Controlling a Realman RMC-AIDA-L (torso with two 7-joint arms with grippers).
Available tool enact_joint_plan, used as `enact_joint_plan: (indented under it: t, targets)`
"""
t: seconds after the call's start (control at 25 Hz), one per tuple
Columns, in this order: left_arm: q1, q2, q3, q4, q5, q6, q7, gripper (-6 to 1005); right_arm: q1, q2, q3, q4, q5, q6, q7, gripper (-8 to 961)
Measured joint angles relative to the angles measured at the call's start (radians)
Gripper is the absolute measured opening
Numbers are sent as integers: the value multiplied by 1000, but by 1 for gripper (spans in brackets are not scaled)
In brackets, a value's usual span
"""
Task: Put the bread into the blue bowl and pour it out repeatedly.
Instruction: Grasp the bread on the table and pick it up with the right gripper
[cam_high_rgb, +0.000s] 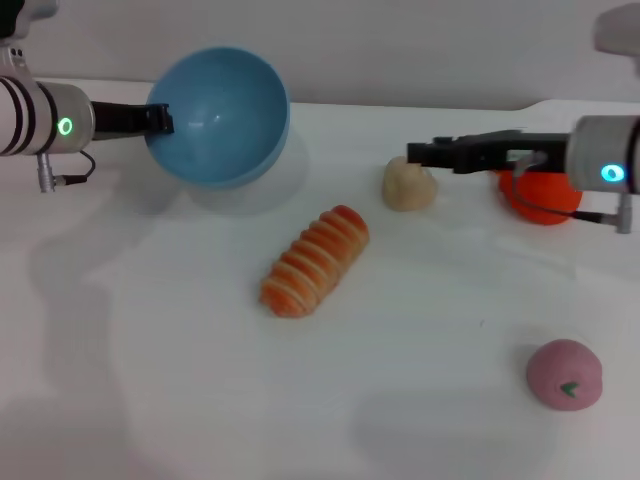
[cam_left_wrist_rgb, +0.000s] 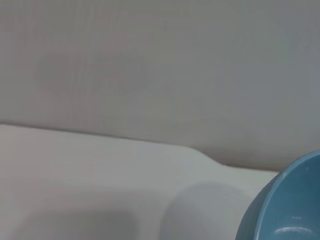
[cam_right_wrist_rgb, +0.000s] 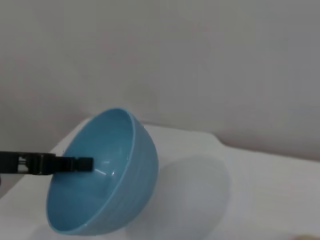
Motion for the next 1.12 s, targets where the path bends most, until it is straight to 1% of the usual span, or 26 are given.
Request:
enact_joint_plan:
  t: [0.04,0.08,0.12,0.24,0.4,0.56,0.72,0.96,1.12]
  targets:
    - [4,-6,0,19,25,-15,-15,0,6,0,-43,-7,18,-26,22,494]
    - [5,-14,0,34,46,-24,-23,0,12,0,-122,-10,41,-61,49,494]
    - [5,-20,0,43,59,-30,-27,0,12,0,-122,-10,41,-61,49,494]
    - [3,-32,3,61,88,-36,-43,-1,16,0,-198,-17,72,-111,106,493]
    - [-4,-35,11,62,94,-37,-53,-1,19,1,-260,-57,127,-188,184,493]
    - [-5,-36,19,62,94,-37,-65,-1,18,5,-298,-88,171,-199,194,494]
    - [-8,-35,32,63,94,-46,-99,-2,31,6,-344,-124,200,-211,220,494]
    - [-13,-35,41,63,95,-55,-104,-2,36,8,-395,-131,201,-243,258,493]
    - [-15,-36,63,63,95,-52,-106,-2,59,11,-441,-137,210,-261,254,493]
